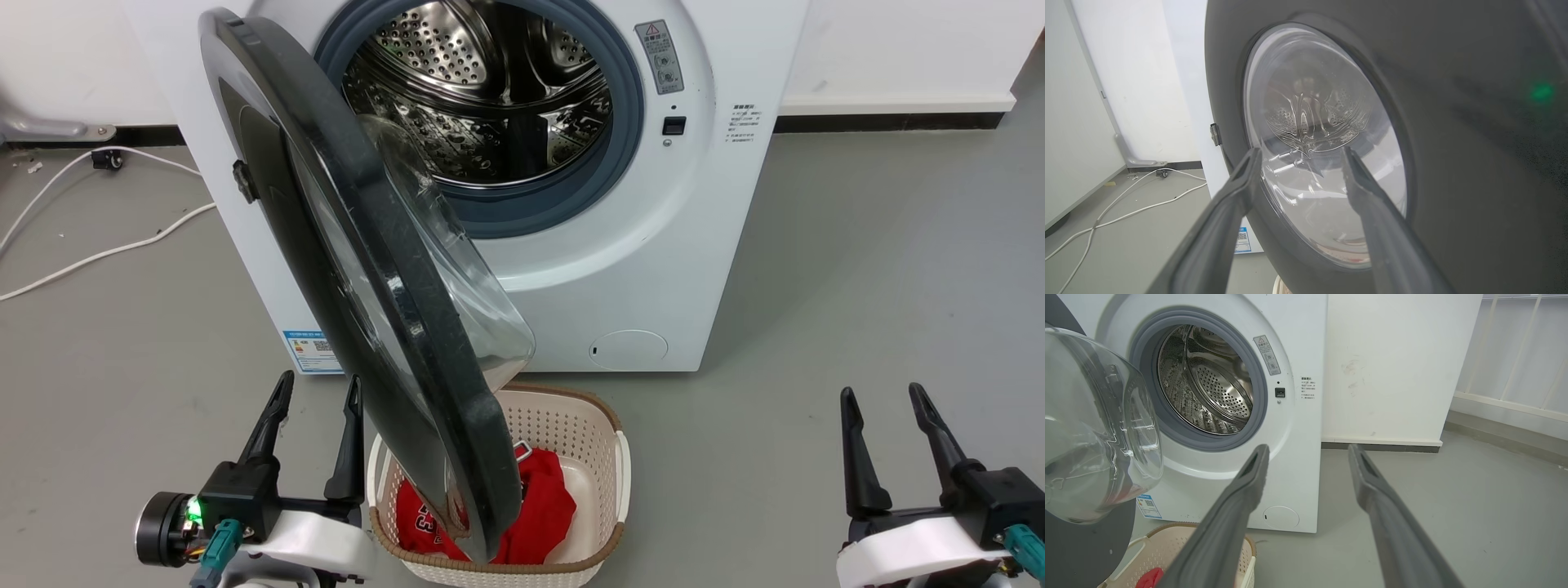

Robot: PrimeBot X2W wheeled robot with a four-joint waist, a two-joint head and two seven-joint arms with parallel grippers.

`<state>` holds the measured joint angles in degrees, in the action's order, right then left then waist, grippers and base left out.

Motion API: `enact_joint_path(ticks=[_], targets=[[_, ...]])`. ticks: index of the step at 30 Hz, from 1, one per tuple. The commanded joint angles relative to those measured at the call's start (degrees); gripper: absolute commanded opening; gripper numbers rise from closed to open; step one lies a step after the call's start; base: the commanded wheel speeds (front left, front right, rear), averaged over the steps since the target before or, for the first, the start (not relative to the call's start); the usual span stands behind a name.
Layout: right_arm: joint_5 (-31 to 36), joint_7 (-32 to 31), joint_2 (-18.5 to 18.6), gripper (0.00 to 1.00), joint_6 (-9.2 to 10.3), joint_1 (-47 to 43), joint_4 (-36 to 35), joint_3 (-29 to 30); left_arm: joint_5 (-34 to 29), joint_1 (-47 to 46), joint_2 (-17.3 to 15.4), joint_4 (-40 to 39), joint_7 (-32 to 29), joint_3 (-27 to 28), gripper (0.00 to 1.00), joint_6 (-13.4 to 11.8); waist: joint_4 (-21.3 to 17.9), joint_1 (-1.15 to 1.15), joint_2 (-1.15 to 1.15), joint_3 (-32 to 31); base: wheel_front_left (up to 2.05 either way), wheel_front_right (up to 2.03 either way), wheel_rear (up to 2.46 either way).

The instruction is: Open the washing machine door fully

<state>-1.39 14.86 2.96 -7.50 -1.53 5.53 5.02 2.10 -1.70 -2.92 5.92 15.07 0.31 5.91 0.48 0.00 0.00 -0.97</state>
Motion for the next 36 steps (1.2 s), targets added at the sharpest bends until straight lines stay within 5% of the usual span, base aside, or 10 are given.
enact_joint_path(ticks=[1, 8, 9, 10, 11, 12, 22, 36], targets=[[0.1, 0.3, -0.1, 1.0, 0.02, 0.1, 0.4, -0.3, -0.4, -0.5, 0.0, 0.0, 0.2, 0.1, 1.0, 0.0, -0.1, 0.0, 0.0, 0.0, 0.0, 0.0, 0.0], [-0.3, 0.3, -0.1, 1.0, 0.02, 0.7, 1.3, -0.8, -0.4, -0.5, -0.1, 0.1, 0.2, 0.4, 1.0, 0.1, -0.1, 0.0, 0.0, 0.0, 0.0, 0.0, 0.0], [-0.5, 0.4, -0.1, 1.0, 0.02, 0.7, 1.3, -0.9, -0.4, -0.5, -0.1, -0.1, 0.2, 0.5, 0.92, 0.2, -0.1, 0.0, 0.0, 0.0, 0.0, 0.0, 0.0], [-0.6, 0.4, -0.1, 1.0, 0.02, 0.8, 1.4, -0.9, -0.5, -0.4, -0.1, -0.3, 0.2, 0.5, 0.42, 0.2, -0.1, 0.0, 0.0, 0.0, 0.0, 0.0, 0.0], [-0.7, 0.4, -0.1, 1.0, 0.02, 0.8, 1.4, -0.9, -0.5, -0.3, -0.2, -0.3, 0.1, 0.5, 0.07, 0.2, -0.2, 0.0, 0.0, -0.1, 0.0, 0.0, 0.0], [-0.7, 0.4, -0.1, 1.0, 0.02, 0.8, 1.5, -1.0, -0.4, -0.2, -0.2, -0.4, 0.2, 0.6, 0.0, 0.3, -0.2, 0.0, 0.0, -0.1, 0.0, 0.0, 0.0], [-1.3, 0.3, -0.1, 1.0, 0.02, 1.1, 1.3, -1.3, 1.2, -1.4, -0.1, -5.7, 0.2, 1.7, 0.0, 0.5, -0.2, 0.0, 0.0, 0.2, 0.0, 0.0, 0.0], [-2.9, 0.4, -0.1, 1.0, 0.02, 1.5, 1.4, -1.5, 1.7, -6.8, 0.0, -32.7, 0.1, 2.9, 0.0, -0.7, -0.4, 0.0, 0.0, 0.4, 0.0, 0.0, 0.0]])
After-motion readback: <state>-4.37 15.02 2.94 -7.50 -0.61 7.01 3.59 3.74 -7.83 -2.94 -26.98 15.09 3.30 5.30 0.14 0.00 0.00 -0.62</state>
